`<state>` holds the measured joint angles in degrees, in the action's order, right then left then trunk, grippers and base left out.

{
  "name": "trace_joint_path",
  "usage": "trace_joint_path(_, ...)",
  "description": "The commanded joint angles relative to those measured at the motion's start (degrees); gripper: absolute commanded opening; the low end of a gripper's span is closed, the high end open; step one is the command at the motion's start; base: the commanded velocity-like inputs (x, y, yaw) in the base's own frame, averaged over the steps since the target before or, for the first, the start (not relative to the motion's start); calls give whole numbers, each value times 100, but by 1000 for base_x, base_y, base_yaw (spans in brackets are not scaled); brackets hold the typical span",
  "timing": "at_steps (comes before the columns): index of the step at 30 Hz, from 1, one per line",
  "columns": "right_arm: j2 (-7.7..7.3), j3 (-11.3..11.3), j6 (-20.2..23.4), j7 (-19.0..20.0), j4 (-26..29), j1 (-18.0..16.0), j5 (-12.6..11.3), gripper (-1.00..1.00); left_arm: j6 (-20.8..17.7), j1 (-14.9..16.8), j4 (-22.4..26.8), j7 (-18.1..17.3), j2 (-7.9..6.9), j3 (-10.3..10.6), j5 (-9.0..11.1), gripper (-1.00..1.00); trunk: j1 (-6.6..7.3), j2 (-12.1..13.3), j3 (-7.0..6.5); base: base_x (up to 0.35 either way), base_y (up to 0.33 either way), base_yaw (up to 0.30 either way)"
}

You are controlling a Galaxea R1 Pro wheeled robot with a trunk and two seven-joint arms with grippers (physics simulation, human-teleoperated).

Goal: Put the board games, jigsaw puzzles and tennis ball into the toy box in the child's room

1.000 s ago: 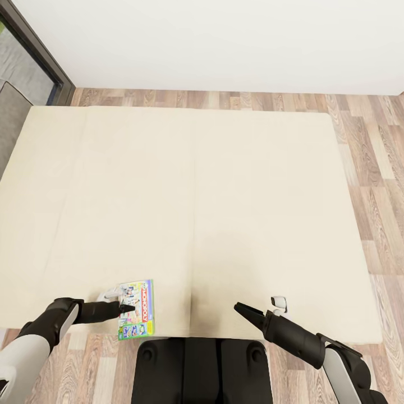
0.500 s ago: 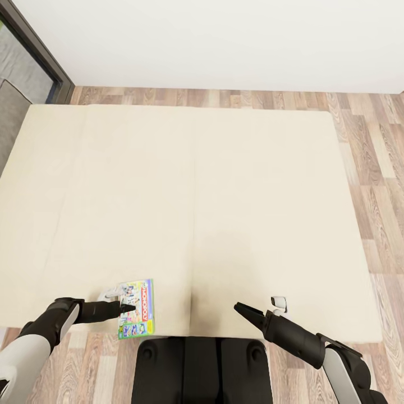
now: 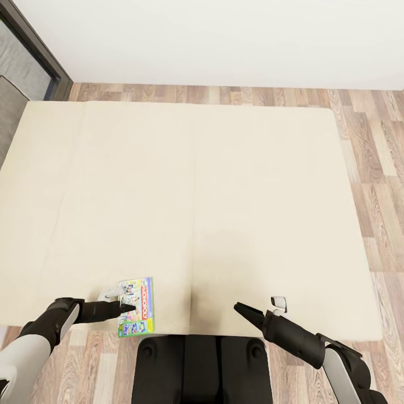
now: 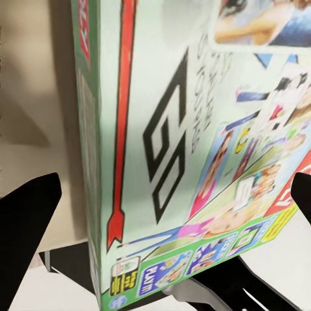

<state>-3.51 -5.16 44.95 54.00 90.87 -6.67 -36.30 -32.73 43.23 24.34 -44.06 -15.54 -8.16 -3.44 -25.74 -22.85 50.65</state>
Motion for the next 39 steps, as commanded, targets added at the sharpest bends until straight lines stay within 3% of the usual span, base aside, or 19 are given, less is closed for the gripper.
trace_joint_path(1, -1, -3, 32, 7, 1, -1, -18, 100, -33, -1, 0, -18, 7, -34, -43, 100, -4, -7, 7, 0, 0, 0)
trace_joint_path(25, -1, -3, 32, 12, 1, -1, -18, 100, -18, -4, 0, -6, 7, -28, -25, 100, -4, -7, 5, 0, -63, 0)
trace_joint_path(39, -1, -3, 32, 7, 1, -1, -18, 100, -17, -2, 0, -6, 7, -36, -25, 100, -4, -7, -70, 0, 0, 0)
